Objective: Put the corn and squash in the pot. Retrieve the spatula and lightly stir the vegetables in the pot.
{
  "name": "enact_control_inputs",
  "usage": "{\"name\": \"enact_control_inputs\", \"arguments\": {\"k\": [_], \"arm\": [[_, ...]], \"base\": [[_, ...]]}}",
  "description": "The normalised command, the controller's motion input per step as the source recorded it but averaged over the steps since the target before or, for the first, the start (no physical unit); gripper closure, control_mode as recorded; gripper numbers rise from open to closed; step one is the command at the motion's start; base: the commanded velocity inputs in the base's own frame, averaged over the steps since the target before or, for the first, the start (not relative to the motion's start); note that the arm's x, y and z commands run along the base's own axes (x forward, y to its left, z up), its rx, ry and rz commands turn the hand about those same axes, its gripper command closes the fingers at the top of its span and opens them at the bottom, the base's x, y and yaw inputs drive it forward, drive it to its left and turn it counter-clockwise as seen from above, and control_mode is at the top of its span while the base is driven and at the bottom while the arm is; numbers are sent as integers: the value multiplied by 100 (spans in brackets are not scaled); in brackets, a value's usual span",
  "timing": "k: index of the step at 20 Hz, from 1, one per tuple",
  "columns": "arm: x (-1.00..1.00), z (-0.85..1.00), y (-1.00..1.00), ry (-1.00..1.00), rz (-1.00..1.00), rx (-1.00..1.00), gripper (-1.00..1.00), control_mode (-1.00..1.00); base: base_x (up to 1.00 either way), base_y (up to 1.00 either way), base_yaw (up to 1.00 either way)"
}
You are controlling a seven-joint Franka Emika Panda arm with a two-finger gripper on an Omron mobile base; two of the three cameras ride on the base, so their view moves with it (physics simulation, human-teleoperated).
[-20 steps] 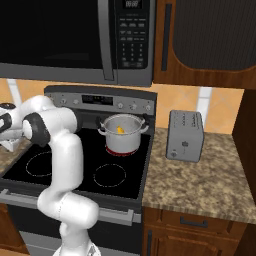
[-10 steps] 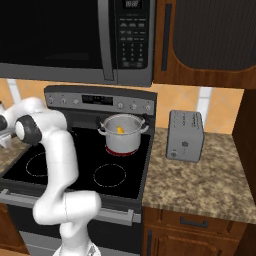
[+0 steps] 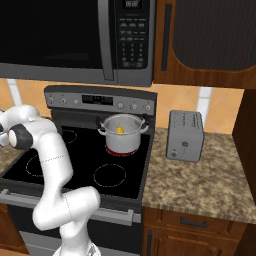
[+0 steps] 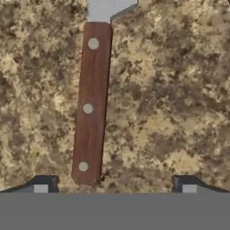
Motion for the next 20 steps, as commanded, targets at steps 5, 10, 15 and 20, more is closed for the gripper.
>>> {"name": "enact_control_inputs", "arguments": {"k": [5,10,15,20], "arm": [[42,-42,1,0,-3,-5,-100,-100],[36,-26,0,0,0,0,-100,-100],[17,-34,1,0,0,0,-100,-100],[-28,-18,-1,0,-1,0,100,-100]], "base": [[0,0,0],[0,0,0],[0,0,0],[0,0,0]]}}
